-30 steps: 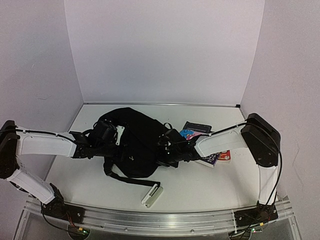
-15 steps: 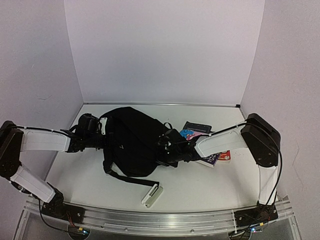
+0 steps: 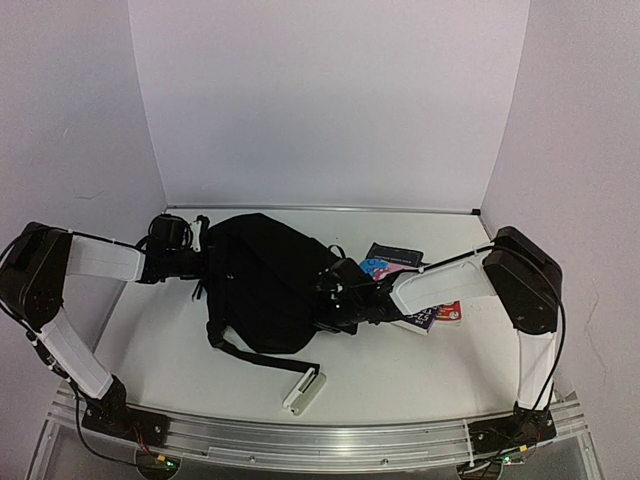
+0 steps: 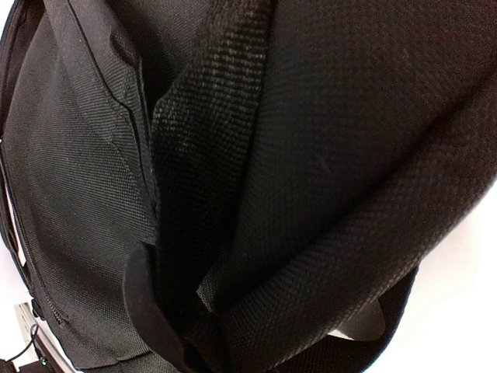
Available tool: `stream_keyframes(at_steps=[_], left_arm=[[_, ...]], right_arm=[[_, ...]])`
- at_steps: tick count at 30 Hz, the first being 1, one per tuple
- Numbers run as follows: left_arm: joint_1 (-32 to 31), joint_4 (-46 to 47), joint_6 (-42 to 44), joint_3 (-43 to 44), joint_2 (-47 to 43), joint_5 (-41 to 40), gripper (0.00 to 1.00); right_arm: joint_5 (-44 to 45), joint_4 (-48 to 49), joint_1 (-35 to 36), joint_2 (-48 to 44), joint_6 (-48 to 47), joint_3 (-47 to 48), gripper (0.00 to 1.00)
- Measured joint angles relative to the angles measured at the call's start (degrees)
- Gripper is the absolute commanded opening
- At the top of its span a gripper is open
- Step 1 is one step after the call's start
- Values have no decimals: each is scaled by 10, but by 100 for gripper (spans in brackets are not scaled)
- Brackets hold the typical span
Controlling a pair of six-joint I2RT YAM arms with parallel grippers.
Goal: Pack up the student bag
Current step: Zip the student bag in the student bag, then adjust the student bag at the center of the board.
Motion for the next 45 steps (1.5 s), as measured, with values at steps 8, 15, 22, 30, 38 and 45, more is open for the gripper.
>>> stream_keyframes(at_steps=[8,15,22,30,38,45], left_arm=[[10,-8,-11,16,8,17,55],[58,-83,-44,104,-24,70,76],[159,-100,-85,193,55,187,66],[195,-107,-115,231,204,266,57],[195,-110,-118,268,248,282,55],[194,-114,-113,265,249,247,56]], right_arm=[[4,-11,0,-5,-15,0,35],[10,-54,-1,-48,-67,3,71],[12,-85,-14,-115,-106,32,80],[26,-112,-87,-201,-120,6,80],[50,-137,-136,-287,-121,-57,80],[59,-152,-165,-319,-122,-72,80]])
